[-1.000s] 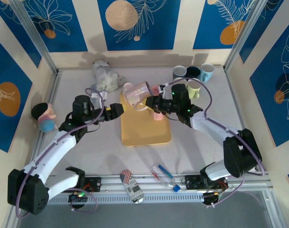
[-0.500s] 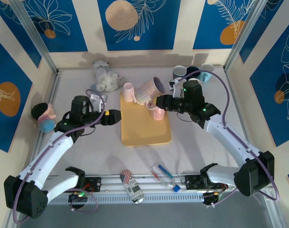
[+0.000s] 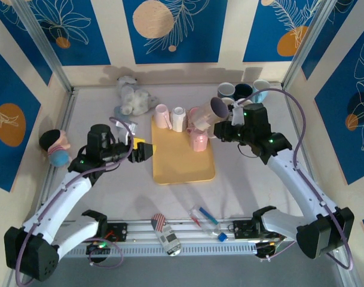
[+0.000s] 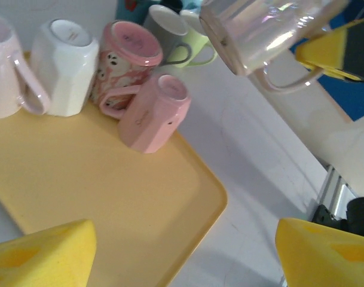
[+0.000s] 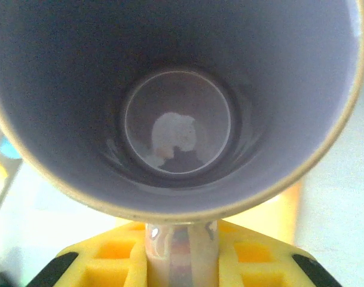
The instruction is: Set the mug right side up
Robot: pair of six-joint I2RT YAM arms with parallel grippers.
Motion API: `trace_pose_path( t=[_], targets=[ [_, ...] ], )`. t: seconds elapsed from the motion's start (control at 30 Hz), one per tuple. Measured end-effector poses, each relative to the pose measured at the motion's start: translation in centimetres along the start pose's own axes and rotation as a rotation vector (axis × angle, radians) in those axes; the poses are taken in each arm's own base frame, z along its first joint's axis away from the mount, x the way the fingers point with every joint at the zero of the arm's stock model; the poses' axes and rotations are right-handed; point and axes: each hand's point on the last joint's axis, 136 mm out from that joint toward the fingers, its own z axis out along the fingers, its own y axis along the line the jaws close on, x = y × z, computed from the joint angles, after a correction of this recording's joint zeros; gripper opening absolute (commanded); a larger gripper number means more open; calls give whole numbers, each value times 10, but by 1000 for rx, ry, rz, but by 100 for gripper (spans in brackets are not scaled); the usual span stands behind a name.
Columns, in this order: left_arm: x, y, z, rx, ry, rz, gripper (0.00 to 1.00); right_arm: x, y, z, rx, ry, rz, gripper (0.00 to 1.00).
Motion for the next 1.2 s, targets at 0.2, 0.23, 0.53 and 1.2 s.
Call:
trace_pose_path(
  t=[0.2, 0.23, 0.53, 1.2],
  targets=[
    [-4, -9, 3, 79, -68, 93, 77, -11, -63, -25, 290, -64, -28, 0],
    [-7, -11, 4, 91, -79, 108, 77, -12, -76, -30, 342, -71, -17, 0],
    [-19, -15, 9, 129, -125, 177, 77, -10, -172, -62, 694, -57, 129, 0],
    [1, 5, 30, 113, -49, 216, 78, -8, -294, 2, 778, 38, 213, 0]
  ],
)
